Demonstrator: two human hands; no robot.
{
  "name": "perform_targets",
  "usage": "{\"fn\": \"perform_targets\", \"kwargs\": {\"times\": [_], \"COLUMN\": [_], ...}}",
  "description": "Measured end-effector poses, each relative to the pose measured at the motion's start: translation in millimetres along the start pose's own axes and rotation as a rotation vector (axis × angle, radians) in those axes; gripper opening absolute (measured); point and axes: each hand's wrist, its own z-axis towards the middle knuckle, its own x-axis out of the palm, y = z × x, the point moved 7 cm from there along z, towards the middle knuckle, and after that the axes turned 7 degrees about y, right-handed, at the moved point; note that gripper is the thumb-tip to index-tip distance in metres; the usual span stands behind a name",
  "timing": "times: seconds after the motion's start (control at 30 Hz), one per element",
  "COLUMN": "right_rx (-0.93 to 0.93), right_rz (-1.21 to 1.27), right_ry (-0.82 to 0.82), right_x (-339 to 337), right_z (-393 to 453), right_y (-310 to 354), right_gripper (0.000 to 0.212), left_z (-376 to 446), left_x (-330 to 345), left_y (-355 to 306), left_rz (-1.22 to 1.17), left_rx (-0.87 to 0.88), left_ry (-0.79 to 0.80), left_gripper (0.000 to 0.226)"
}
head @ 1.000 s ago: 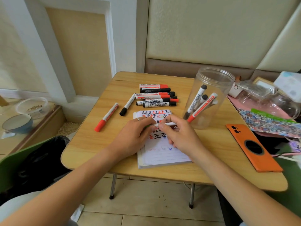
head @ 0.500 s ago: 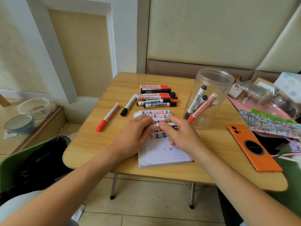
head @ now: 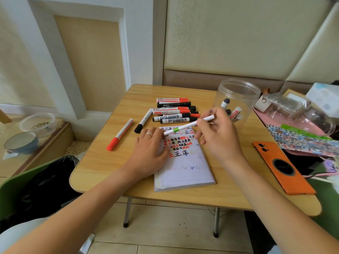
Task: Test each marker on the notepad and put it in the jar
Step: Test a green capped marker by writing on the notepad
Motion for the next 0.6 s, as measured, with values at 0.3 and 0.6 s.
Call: {"fn": "perform_targets", "kwargs": {"times": [0.3,0.6], "right_rx": [-0.468,-0.242], "right_rz": [-0.416,-0.841], "right_ry": [-0.501,-0.299], "right_x": [-83,-83], "right_z": [20,57], "right_y": [107,89], "right_gripper": [0.014,0.016], "left_z": [1,0], "left_x": [8,12], "left_y": [-3,-4], "left_rz": [0.123,0.188], "left_rx": [0.015,0.021], "left_ry": [0.057,0.107], "left_gripper": [0.056,0.062]}}
